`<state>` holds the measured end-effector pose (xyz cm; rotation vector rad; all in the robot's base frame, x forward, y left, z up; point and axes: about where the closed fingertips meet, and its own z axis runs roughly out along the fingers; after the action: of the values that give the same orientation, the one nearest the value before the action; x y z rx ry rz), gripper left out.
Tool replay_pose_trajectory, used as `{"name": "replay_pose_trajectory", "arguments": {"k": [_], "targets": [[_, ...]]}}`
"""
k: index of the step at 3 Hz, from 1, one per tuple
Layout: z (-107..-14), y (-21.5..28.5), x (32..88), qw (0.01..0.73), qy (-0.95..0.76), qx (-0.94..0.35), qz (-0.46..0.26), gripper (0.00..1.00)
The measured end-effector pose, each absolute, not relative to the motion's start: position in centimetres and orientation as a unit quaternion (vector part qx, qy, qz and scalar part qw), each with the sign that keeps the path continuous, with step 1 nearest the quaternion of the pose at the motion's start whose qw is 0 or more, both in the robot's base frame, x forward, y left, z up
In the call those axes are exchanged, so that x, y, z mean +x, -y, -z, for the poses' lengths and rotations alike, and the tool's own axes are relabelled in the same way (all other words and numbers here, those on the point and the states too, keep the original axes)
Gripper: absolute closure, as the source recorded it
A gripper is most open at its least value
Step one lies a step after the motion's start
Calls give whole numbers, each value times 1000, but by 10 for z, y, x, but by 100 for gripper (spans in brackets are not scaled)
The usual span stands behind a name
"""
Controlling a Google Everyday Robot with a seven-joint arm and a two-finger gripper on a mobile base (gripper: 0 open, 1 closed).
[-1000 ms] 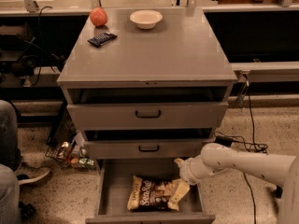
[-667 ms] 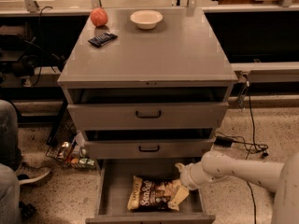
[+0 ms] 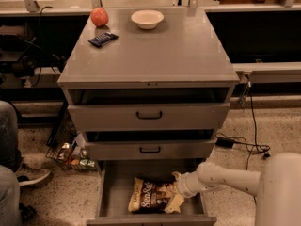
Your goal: Pick brown chip bag from bottom drawer and place on counter
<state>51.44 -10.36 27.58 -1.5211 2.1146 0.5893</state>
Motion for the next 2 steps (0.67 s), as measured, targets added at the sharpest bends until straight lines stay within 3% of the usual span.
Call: {"name": "replay_pose_trajectory", "arguments": {"k": [2], "targets": [[-214, 70, 530, 240, -767, -542, -246, 0]]}}
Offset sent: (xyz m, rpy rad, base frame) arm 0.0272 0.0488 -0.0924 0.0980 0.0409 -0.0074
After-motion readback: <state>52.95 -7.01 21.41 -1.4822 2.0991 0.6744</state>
